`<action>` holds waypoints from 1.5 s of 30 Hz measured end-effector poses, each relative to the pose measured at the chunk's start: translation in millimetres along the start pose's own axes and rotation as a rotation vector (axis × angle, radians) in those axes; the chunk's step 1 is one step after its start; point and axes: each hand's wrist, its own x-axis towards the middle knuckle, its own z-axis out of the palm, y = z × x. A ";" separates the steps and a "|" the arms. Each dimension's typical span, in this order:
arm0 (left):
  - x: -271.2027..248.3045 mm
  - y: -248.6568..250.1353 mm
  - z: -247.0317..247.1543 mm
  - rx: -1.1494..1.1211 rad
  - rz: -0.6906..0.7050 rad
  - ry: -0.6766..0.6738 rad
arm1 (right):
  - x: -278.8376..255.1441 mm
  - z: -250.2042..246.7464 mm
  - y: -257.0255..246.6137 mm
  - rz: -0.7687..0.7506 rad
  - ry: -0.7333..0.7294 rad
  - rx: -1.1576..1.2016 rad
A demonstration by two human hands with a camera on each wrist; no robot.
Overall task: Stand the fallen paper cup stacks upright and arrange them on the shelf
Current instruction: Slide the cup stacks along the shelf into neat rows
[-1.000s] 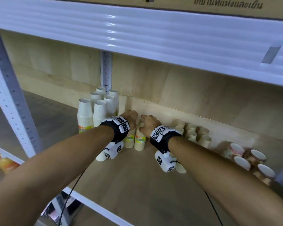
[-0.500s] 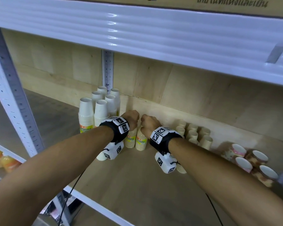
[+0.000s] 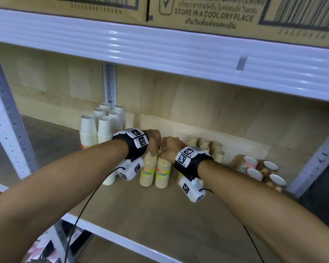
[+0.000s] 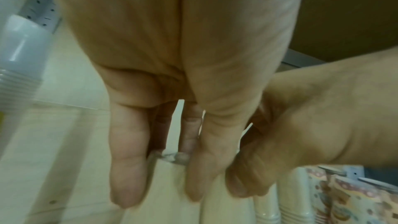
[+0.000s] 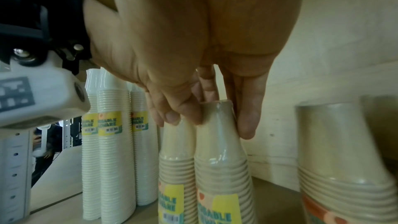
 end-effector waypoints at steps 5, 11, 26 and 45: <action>-13.5 41.4 -6.8 0.129 0.109 -0.239 | -27.1 -17.4 12.4 0.047 -0.062 -0.061; -22.5 88.8 -2.7 0.116 0.142 -0.227 | -53.6 -38.5 40.0 0.147 -0.084 -0.125; -0.7 156.0 26.6 0.041 0.273 -0.231 | -84.0 -60.9 119.9 0.318 -0.031 -0.161; 13.4 150.3 33.8 -0.058 0.303 -0.248 | -65.1 -39.6 143.6 0.376 0.111 -0.087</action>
